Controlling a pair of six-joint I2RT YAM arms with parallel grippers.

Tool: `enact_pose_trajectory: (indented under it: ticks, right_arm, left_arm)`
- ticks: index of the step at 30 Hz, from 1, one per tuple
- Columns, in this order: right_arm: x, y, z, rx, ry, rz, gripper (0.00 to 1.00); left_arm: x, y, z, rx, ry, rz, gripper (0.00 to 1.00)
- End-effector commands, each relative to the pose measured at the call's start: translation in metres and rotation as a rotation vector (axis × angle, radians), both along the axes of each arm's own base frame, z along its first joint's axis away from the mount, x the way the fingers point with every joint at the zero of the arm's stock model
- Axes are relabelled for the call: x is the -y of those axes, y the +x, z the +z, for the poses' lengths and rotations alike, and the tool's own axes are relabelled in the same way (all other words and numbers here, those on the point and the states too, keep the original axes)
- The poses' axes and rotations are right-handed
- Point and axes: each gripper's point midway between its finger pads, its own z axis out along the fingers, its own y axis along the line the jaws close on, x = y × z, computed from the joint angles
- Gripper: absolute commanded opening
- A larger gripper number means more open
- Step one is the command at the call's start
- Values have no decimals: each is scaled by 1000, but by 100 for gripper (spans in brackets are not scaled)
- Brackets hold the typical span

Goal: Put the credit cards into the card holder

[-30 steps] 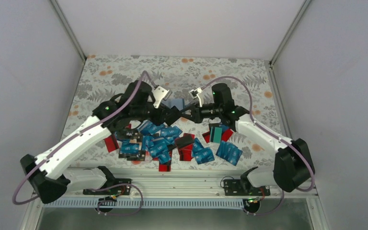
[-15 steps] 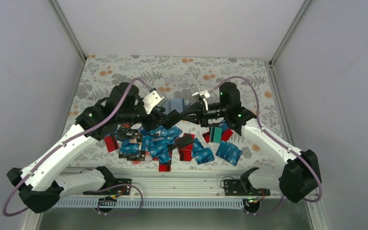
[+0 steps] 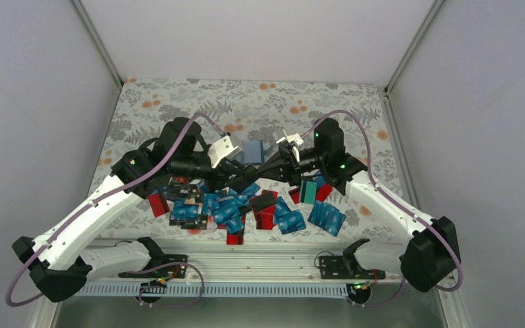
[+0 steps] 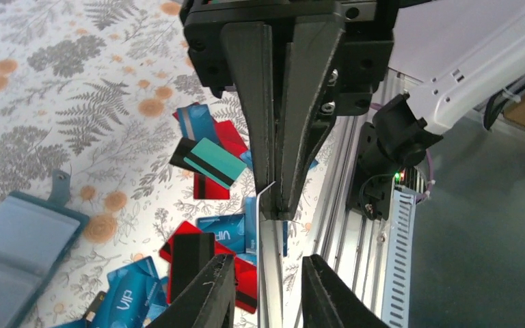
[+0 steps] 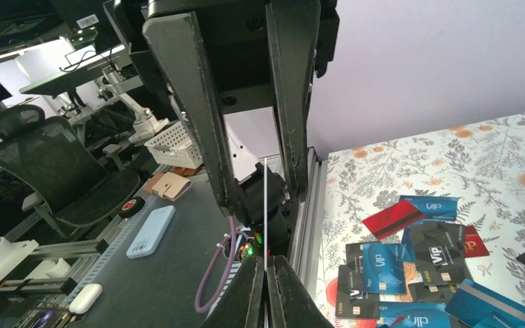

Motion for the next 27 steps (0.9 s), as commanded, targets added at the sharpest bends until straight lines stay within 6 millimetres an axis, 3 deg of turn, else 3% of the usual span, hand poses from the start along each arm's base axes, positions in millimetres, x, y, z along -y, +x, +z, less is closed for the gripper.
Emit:
enact_pose_trajectory:
  ticks: [1,6,12,14,16,20,27]
  right_arm:
    - [2,-14,7,39,27,63,4]
    - [3,-16,10,44,34,80,4]
    - [2,-14,11,43,25,63,4]
    - [0,-6,9,31,6,19,14]
    - [-3,5,7,20,-15,-41,33]
    - [-4,43,-1,-8,-70,-262,55]
    - [9,94,-14,-91,-128,-540,60]
  left_arm:
    - [2,-8,0,-16,-12,-45,21]
    - [2,-9,-4,-31,-7,-43,3]
    - [-1,-7,-8,-30,1,-20,2]
    - [-1,-2,-11,-30,8,5,2]
    - [-1,6,-15,-32,18,45,2]
    - [2,25,-23,-33,23,125,2]
    - [9,55,-32,-68,-5,211,3]
